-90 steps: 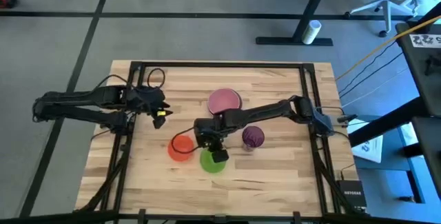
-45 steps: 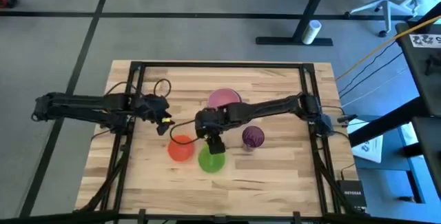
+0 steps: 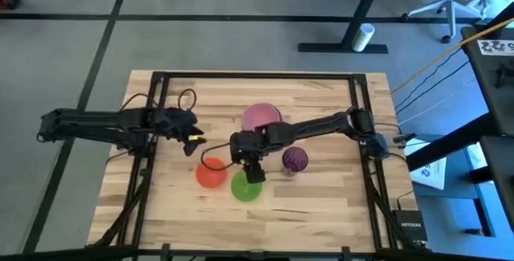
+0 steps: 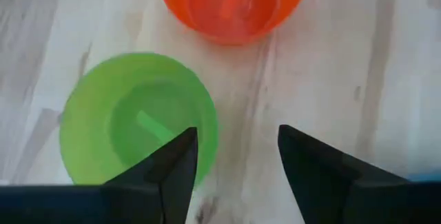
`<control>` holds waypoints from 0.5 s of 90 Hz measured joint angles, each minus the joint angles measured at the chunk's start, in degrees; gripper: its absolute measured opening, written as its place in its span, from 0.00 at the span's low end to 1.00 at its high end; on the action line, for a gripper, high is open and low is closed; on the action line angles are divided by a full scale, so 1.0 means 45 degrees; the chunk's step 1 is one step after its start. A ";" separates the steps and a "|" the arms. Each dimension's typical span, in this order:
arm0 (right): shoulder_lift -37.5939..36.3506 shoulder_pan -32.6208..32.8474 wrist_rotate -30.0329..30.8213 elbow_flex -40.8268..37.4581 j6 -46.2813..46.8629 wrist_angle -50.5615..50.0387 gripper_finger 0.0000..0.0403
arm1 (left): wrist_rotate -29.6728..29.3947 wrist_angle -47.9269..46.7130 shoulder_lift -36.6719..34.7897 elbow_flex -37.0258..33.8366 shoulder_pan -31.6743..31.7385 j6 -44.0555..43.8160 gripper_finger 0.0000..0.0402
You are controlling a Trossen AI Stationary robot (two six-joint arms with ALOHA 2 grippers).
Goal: Nest bowls inside each other
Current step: Stack the green bowl on top of the pink bowl
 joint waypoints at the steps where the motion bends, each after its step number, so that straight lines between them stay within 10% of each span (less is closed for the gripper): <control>1: 0.0000 0.0000 -0.0047 -0.0038 0.0003 0.0026 0.47 | -0.0041 0.0011 -0.0026 0.0083 0.0000 0.0058 0.44; 45: 0.1077 -0.0332 -0.1384 -0.0535 -0.0064 0.0606 0.40 | -0.0580 -0.0314 -0.0128 0.2575 -0.0005 0.1096 0.44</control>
